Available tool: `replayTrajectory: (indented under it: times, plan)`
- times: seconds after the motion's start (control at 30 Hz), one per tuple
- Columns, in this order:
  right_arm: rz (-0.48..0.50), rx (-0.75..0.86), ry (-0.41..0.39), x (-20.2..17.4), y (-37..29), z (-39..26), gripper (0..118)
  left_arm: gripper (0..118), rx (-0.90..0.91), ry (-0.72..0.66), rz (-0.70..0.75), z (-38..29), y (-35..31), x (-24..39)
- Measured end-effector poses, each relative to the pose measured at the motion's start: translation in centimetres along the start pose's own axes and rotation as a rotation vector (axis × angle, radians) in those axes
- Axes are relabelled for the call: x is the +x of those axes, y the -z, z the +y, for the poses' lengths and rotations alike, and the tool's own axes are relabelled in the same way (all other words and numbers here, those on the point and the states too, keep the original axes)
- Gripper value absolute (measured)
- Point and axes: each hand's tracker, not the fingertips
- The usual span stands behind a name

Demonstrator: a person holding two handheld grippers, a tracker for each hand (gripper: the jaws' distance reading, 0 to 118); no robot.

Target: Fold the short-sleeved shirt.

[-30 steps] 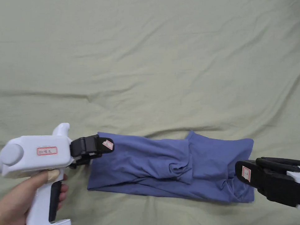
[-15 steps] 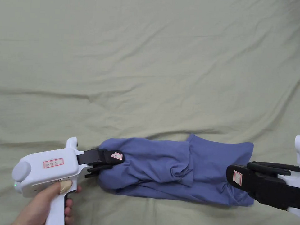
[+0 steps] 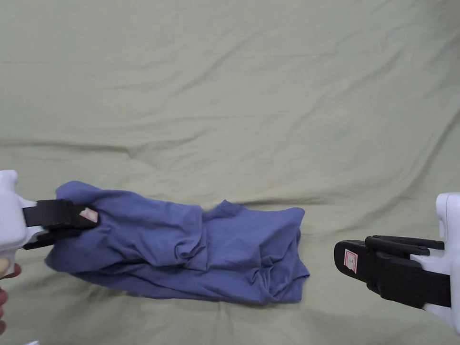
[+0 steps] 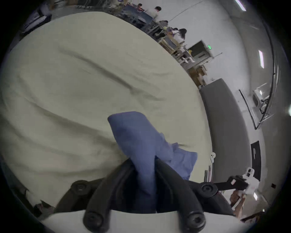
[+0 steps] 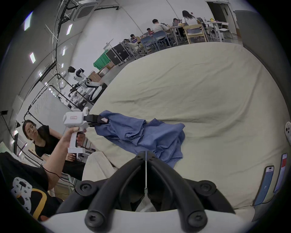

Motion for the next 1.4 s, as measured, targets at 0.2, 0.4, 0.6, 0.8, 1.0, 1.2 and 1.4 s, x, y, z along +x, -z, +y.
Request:
replayTrajectory:
  times: [0.2,0.4,0.6,0.8,1.0,1.2,1.4]
  plan:
    - [-0.003,-0.013,0.017,0.4,0.1,0.0,3,6,-0.103,0.189,-0.074,-4.3,6.9,10.7]
    - [-0.045,-0.009,0.016,1.3,-1.0,-0.1,3,8,-0.242,0.399,0.212,-10.0,17.8,16.4]
    - [-0.062,-0.013,0.055,2.3,-0.9,-1.2,3,87,-0.203,0.422,0.056,-11.3,17.8,16.7]
    - [-0.042,-0.007,0.058,2.6,-1.0,-1.5,3,0,-0.014,0.347,0.071,-10.0,10.9,16.8]
    - [-0.041,0.019,0.08,3.3,-2.0,-1.9,3,0,-0.093,0.434,0.175,-10.9,13.0,16.1]
    - [-0.069,0.046,0.113,4.1,-3.2,-2.3,3,0,-0.248,0.578,0.203,-15.8,21.8,19.6]
    - [-0.085,0.06,0.127,4.4,-4.4,-2.4,3,0,-0.282,0.486,-0.001,-15.6,23.3,23.4]
